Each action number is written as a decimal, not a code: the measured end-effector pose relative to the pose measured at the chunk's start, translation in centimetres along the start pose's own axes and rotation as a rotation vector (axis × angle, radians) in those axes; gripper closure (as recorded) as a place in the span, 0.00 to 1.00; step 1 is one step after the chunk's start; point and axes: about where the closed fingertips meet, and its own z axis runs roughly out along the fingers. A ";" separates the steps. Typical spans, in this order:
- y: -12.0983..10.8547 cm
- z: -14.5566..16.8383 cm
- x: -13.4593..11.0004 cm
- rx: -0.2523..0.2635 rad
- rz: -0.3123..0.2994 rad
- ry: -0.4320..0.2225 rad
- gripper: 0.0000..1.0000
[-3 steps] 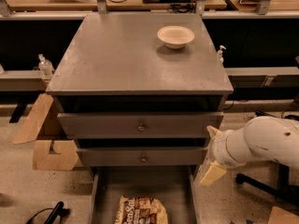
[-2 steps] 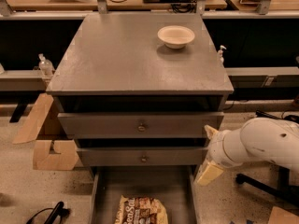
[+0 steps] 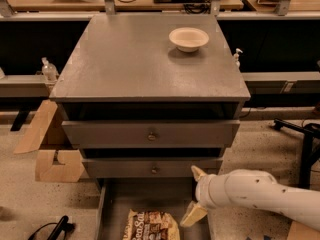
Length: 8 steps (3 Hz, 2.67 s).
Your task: Pick brown chip bag from bottom drawer and place on counter
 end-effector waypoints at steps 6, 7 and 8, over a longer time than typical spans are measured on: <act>6.9 26.2 -0.5 -0.256 -0.049 -0.192 0.00; 6.3 31.5 0.9 -0.291 -0.036 -0.179 0.00; 7.0 36.2 3.4 -0.325 -0.049 -0.102 0.00</act>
Offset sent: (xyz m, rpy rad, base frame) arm -0.0082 0.1195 -0.1965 0.1942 0.0946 0.0834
